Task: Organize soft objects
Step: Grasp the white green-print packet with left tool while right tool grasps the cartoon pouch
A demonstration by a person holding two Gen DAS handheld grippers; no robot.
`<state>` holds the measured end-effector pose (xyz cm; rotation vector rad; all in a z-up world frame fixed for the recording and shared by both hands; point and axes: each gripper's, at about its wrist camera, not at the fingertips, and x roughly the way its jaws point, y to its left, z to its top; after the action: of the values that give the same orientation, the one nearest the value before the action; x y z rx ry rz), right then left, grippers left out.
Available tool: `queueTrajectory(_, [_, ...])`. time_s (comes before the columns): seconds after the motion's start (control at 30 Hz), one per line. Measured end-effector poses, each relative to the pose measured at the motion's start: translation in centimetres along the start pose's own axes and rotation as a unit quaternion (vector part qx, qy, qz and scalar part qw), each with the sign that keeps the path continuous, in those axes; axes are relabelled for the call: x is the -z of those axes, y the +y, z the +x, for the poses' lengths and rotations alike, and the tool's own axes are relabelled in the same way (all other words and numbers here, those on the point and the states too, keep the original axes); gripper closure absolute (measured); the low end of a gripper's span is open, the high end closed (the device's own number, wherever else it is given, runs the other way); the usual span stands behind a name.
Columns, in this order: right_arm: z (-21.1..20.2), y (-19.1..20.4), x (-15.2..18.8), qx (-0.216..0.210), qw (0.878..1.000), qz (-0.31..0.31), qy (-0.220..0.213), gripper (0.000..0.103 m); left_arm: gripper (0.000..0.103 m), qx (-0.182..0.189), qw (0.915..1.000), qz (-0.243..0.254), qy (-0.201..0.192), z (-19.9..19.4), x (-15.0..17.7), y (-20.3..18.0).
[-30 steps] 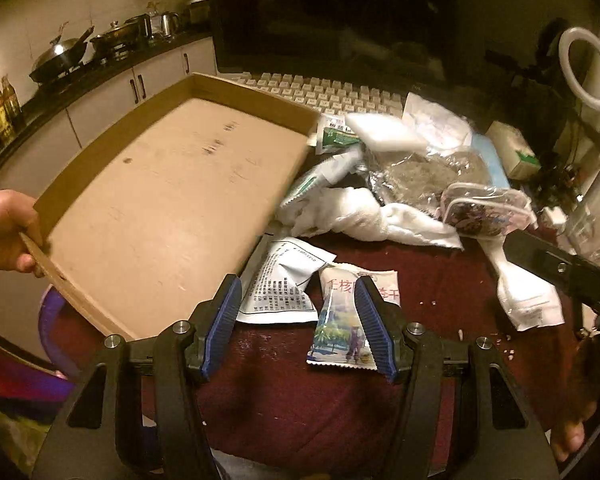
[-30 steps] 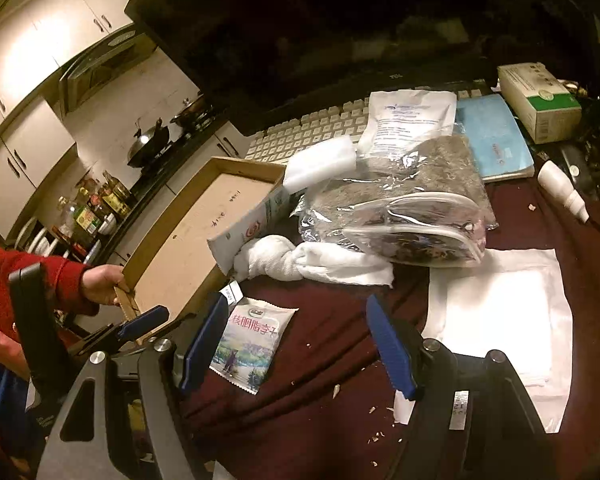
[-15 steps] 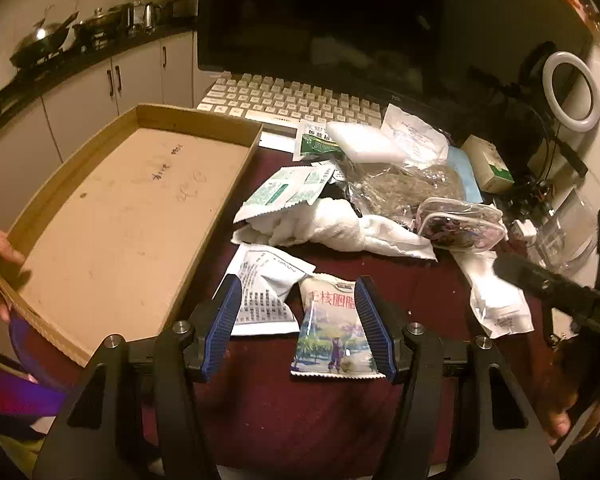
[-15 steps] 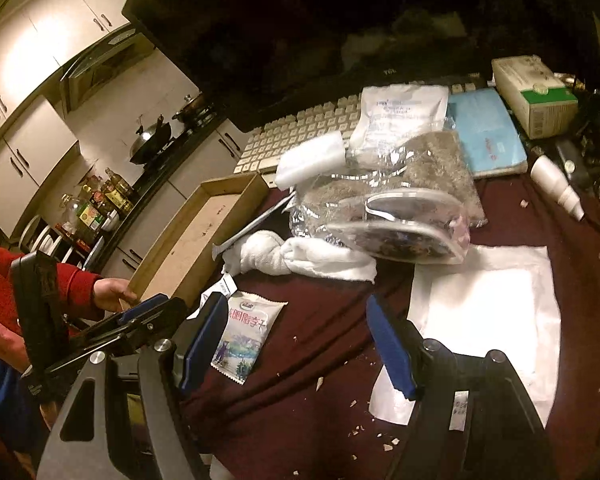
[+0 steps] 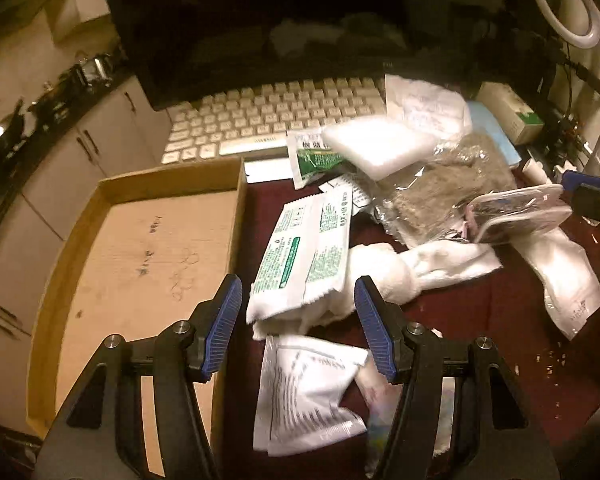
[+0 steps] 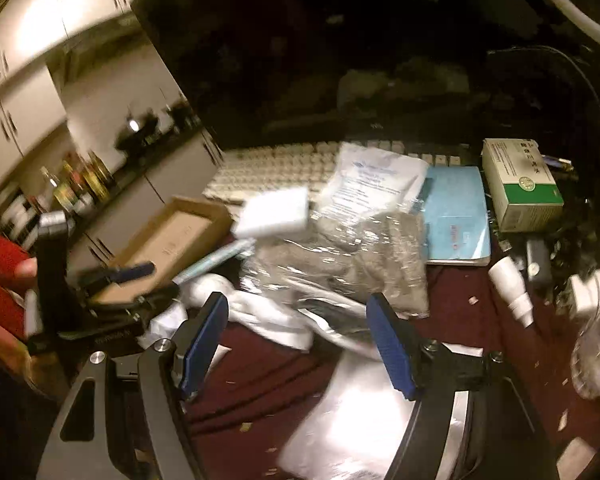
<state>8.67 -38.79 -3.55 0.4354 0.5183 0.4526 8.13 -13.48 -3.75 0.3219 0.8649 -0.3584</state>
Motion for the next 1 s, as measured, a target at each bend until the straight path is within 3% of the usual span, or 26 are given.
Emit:
queueTrajectory(0.1, [1.1, -0.1, 0.0, 0.016, 0.999, -0.025, 0.020, 0.031, 0.044, -0.001, 0.9991, 0.039, 0.014, 0.6, 0.0, -0.1])
queueTrajectory(0.27, [1.7, -0.9, 0.0, 0.009, 0.999, -0.019, 0.029, 0.031, 0.044, -0.018, 0.9982, 0.056, 0.012, 0.9, -0.3, 0.0])
queueTrajectory(0.4, [2.4, -0.9, 0.0, 0.019, 0.999, -0.016, 0.036, 0.031, 0.046, 0.012, 0.9991, 0.038, 0.015, 1.7, -1.3, 0.8])
queueTrajectory(0.5, [2.1, -1.2, -0.1, 0.023, 0.999, -0.011, 0.032, 0.031, 0.074, 0.029, 0.9994, 0.011, 0.018, 1.8, -1.6, 1.6])
queueTrajectory(0.73, [1.7, -1.6, 0.0, 0.017, 0.999, -0.014, 0.026, 0.043, 0.076, 0.067, 0.9962, -0.054, 0.014, 1.4, -1.9, 3.7])
queueTrajectory(0.83, [1.9, -1.7, -0.1, 0.006, 1.000, -0.010, 0.025, 0.054, 0.096, 0.070, 0.9939, -0.083, 0.018, 2.0, -2.1, 4.2])
queueTrajectory(0.87, [2.0, -1.6, -0.1, 0.002, 1.000, -0.009, 0.025, 0.060, 0.096, 0.062, 0.9941, -0.086, 0.023, 2.3, -2.1, 4.1])
queueTrajectory(0.97, [1.9, -0.9, -0.3, 0.017, 1.000, -0.013, 0.018, 0.063, 0.097, 0.017, 0.9968, -0.075, 0.025, 2.7, -2.1, 3.6])
queueTrajectory(1.0, [1.9, -0.8, -0.4, 0.020, 1.000, -0.014, 0.016, 0.063, 0.097, 0.022, 0.9970, -0.071, 0.022, 2.6, -2.0, 3.6])
